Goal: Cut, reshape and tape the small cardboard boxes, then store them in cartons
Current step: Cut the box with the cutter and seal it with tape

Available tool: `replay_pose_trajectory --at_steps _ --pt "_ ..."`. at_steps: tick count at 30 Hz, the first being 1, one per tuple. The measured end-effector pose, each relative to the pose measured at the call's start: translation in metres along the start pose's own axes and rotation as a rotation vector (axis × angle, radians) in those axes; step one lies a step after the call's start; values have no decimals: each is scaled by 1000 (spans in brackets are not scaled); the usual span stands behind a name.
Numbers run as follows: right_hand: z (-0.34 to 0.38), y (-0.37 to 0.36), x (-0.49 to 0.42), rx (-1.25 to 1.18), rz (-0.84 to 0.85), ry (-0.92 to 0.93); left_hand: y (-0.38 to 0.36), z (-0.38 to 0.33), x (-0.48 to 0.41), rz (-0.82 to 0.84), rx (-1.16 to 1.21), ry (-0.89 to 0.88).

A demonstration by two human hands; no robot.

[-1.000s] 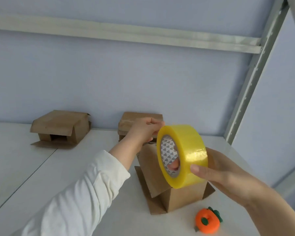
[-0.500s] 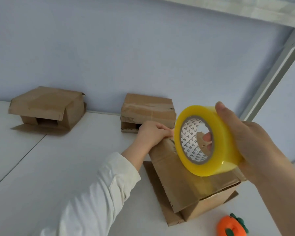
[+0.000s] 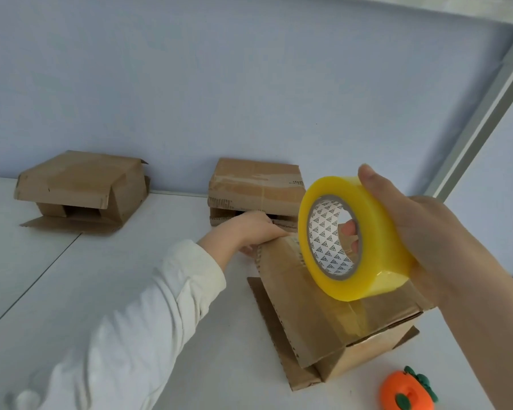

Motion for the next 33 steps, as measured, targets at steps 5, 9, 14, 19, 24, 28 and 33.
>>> replay_pose_trajectory --at_steps 5,9,14,19,24,28,33 --pt "-2 5 -9 -35 -6 13 8 -19 18 -256 120 -351" --pt "-6 7 -19 -65 64 28 -17 -24 16 -131 -119 -267" --pt "-22 2 -9 -241 404 170 -15 -22 14 -173 -93 -232" --pt "-51 -7 1 -67 350 425 -13 -23 15 -181 -84 -199" --pt "-37 -15 12 -178 173 476 -23 -28 24 -182 -85 -159" --pt "-44 -5 22 -236 72 481 -38 -33 29 -130 -81 -161" --pt "-49 -6 32 -319 -20 482 -48 -36 30 -145 -54 -196"
Point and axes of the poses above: each hand's wrist, its own x-axis away from the middle knuckle, its own y-axis out of the back of the hand, z = x × y, the point moved 5 cm from there along -x, towards the middle knuckle, and after that the axes turned 13 degrees about z, right-handed, at the moved point
